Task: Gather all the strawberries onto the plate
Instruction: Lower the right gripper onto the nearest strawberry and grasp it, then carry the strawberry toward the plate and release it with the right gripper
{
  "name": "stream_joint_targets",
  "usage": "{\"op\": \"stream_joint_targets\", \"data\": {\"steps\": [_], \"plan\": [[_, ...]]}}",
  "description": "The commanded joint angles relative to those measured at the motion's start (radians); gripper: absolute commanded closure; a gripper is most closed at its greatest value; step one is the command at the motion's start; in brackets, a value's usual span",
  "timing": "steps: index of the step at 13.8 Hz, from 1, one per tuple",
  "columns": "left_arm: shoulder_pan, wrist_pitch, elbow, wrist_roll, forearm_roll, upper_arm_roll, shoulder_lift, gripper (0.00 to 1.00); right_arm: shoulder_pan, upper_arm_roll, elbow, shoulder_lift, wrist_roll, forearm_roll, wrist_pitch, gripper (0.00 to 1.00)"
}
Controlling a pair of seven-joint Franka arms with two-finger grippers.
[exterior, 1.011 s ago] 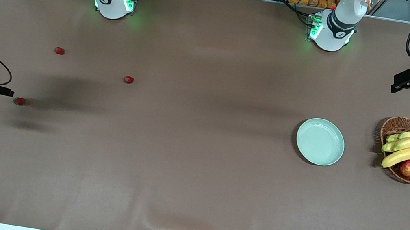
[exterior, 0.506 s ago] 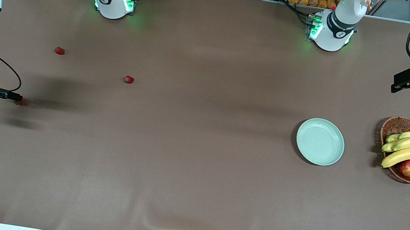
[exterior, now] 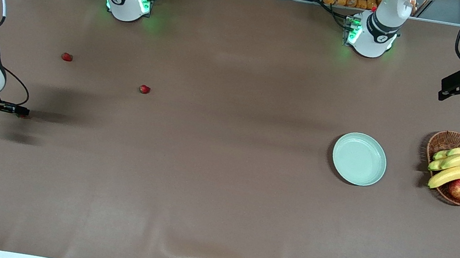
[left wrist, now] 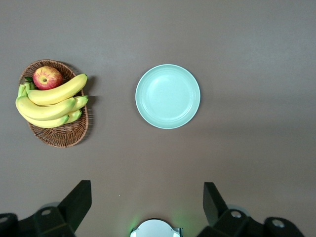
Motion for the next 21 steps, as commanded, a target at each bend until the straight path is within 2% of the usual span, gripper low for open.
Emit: {"op": "stream_joint_targets", "data": {"steps": [1, 3, 6, 8, 11, 17, 19, 21], "plan": [[0.008, -0.017, 0.001, 0.016, 0.001, -0.005, -0.025, 0.00, -0.028, 0.016, -0.001, 0.015, -0.025, -0.028, 0.023, 0.33], [0.005, -0.019, 0.001, 0.018, 0.001, -0.007, -0.025, 0.00, -0.032, 0.016, -0.001, 0.023, -0.025, -0.029, 0.032, 0.42], [0.004, -0.020, 0.002, 0.045, 0.003, -0.007, -0.027, 0.00, -0.032, 0.016, -0.001, 0.025, -0.025, -0.031, 0.040, 0.64], [0.002, -0.043, 0.002, 0.045, 0.003, -0.019, -0.028, 0.00, -0.034, 0.016, -0.001, 0.026, -0.025, -0.031, 0.038, 0.73], [0.004, -0.071, 0.004, 0.045, 0.001, -0.057, -0.077, 0.00, -0.031, 0.016, 0.002, 0.021, -0.027, -0.031, 0.026, 0.98], [0.008, -0.149, 0.004, 0.033, 0.010, -0.065, -0.139, 0.00, 0.029, 0.023, 0.065, -0.018, 0.004, -0.023, -0.103, 1.00], [0.010, -0.149, 0.004, 0.035, 0.010, -0.065, -0.139, 0.00, 0.070, 0.024, 0.100, -0.024, 0.070, -0.016, -0.109, 1.00], [0.010, -0.148, 0.004, 0.039, 0.006, -0.063, -0.131, 0.00, 0.136, 0.026, 0.129, -0.047, 0.197, -0.012, -0.196, 1.00]]}}
